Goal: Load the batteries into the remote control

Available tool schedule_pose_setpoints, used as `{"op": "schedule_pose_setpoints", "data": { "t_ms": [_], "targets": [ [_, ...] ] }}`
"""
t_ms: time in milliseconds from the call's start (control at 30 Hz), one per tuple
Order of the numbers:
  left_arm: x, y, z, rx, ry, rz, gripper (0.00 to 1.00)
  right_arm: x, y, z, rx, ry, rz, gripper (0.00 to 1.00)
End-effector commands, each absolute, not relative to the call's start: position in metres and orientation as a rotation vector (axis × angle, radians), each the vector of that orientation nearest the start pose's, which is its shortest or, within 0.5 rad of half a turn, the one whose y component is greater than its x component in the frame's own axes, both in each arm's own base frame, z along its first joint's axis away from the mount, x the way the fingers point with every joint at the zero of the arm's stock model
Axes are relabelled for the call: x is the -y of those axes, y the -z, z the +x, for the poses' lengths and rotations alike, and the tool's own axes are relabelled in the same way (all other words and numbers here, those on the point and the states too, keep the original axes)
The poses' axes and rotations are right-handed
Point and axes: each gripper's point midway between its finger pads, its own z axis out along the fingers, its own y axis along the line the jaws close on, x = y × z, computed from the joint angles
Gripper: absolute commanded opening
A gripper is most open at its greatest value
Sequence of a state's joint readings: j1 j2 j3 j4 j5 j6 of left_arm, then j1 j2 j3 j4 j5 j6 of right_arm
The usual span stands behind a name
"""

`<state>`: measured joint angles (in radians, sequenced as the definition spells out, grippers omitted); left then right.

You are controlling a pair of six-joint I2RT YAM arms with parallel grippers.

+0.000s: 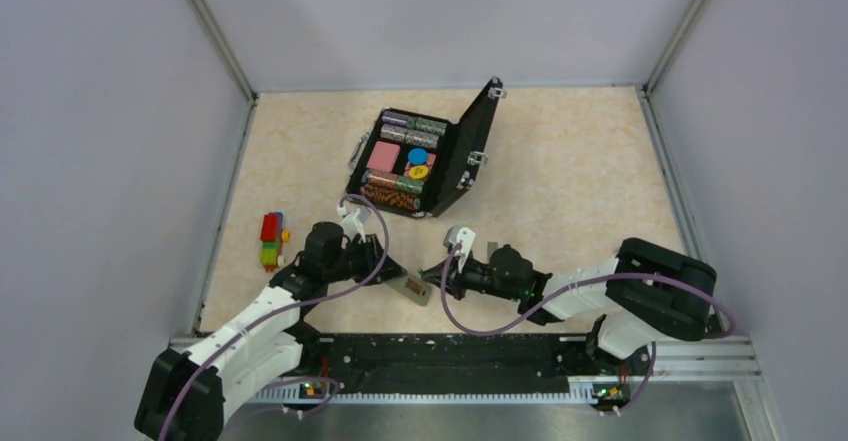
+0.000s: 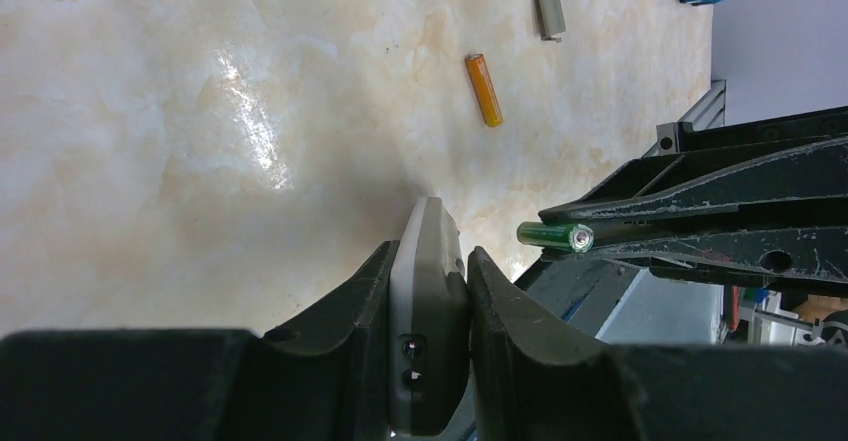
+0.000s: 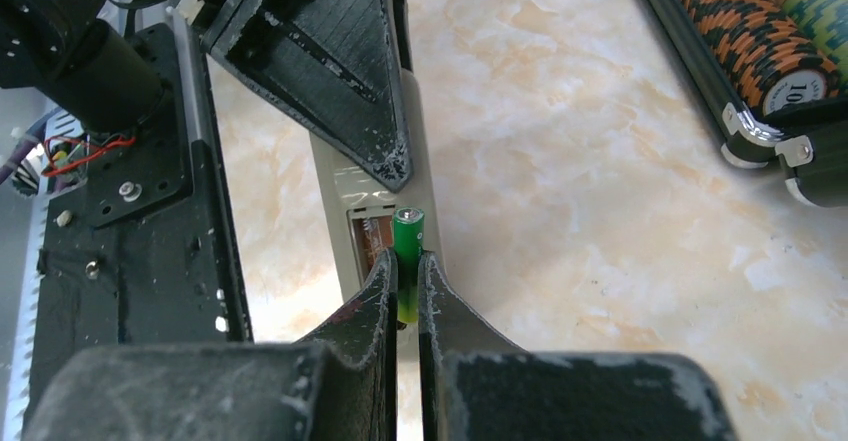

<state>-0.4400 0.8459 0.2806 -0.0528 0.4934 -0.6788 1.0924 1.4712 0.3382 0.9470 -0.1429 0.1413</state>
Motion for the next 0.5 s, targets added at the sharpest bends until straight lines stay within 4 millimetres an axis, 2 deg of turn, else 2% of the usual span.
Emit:
{"op": "schedule_pose_setpoints", "data": {
  "t_ms": [0,467],
  "targets": [
    [0.191,-0.065,0.172,-2.383,1.070,0.025,0.00,-0.376,-0.130,0.156,-1.440,-1.075,-0.858,0.00],
    [0.191,-0.058,0.172,-2.461,1.062,-0.027,0.00,-0.387,-0.111,0.147,-1.450,-1.093,-0.897,0.00]
  ]
}}
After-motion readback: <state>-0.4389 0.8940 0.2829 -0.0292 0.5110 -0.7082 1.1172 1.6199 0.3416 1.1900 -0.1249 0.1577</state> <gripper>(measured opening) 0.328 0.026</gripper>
